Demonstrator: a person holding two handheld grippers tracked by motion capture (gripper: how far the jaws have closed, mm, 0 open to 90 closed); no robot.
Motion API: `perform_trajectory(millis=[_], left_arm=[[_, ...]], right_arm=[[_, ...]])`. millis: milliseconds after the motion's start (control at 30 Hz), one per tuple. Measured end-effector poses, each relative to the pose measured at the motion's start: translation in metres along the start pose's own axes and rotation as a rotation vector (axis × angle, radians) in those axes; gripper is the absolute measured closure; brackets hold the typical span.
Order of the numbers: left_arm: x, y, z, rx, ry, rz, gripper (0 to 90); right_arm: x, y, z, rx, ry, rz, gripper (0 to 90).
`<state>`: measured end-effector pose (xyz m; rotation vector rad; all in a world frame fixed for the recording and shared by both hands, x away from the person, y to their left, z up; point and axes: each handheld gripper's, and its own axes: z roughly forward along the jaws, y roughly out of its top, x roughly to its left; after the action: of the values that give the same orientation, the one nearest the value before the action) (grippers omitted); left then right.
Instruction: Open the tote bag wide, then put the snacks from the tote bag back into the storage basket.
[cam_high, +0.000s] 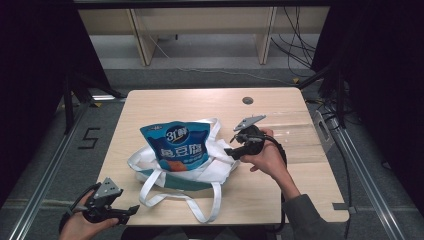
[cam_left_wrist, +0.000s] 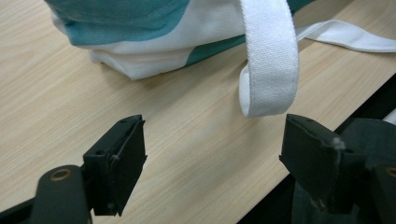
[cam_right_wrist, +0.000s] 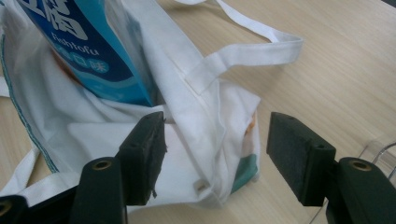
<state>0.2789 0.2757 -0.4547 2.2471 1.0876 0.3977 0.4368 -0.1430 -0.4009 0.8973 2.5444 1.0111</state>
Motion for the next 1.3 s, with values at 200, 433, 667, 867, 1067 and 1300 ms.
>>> perform_trajectory(millis=[200,433,667,867,1067,1300], left_arm=[[0.002,-0.004,0.001,-0.005,0.001,0.002,16.8],[0.001,-0.005,0.003,-0.015,-0.001,-0.016,16.8],[0.002,-0.004,0.002,0.000,0.007,0.026,16.9],[0.001,-0.004,0.003,0.009,-0.002,0.019,17.0],[0.002,-0.004,0.004,0.004,0.009,0.018,17.4],[0.002,-0.004,0.006,0.011,0.016,0.018,17.4]], right_arm=[[0.003,0.002,-0.004,0.004,0.006,-0.017,36.9],[0.013,0.010,-0.009,-0.003,0.015,-0.036,35.8],[0.020,0.015,-0.012,0.043,0.019,-0.089,34.4],[0.029,0.027,-0.020,0.043,0.044,-0.133,32.5],[0.036,0.048,-0.030,0.048,0.077,-0.219,26.4],[0.042,0.094,-0.033,0.083,0.102,-0.319,26.5]])
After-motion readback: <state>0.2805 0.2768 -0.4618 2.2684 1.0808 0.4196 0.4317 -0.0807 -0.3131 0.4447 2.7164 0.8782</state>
